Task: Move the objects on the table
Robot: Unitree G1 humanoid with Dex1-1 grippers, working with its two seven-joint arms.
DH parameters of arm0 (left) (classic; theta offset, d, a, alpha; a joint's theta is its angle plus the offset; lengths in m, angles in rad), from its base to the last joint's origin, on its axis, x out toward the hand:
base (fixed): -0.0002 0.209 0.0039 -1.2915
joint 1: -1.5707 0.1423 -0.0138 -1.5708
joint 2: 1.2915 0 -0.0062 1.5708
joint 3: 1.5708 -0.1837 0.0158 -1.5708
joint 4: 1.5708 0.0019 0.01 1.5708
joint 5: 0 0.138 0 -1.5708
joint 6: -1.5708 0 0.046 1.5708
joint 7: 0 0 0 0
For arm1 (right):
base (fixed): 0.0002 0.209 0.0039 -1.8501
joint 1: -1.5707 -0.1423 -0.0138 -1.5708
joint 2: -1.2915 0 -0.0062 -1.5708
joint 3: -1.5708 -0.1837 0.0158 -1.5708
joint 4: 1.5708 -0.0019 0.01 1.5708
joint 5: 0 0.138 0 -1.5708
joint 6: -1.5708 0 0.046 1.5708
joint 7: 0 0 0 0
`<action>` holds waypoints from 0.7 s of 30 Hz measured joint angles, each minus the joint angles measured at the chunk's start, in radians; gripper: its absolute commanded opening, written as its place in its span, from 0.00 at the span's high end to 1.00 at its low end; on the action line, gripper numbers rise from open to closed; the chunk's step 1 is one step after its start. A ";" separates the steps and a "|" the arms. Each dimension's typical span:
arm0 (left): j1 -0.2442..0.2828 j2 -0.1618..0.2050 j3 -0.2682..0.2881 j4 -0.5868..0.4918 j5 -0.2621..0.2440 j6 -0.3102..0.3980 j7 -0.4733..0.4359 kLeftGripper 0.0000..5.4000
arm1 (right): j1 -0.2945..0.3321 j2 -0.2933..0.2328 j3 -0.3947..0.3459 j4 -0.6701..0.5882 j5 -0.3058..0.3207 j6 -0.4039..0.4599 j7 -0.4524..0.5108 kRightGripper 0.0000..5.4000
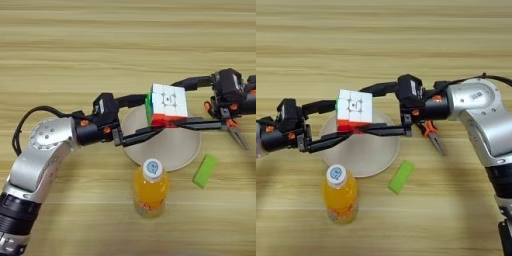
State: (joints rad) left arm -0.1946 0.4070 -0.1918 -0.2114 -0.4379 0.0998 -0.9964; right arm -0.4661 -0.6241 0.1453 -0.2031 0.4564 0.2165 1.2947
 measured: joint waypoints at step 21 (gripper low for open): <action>0.000 -0.013 0.024 0.023 0.002 -0.027 0.032 0.39 | 0.000 0.009 -0.032 -0.030 0.076 0.058 -0.027 0.00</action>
State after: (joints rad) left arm -0.1944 0.3942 -0.1679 -0.1884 -0.4361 0.0729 -0.9641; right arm -0.4657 -0.6149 0.1136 -0.2329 0.5320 0.2749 1.2676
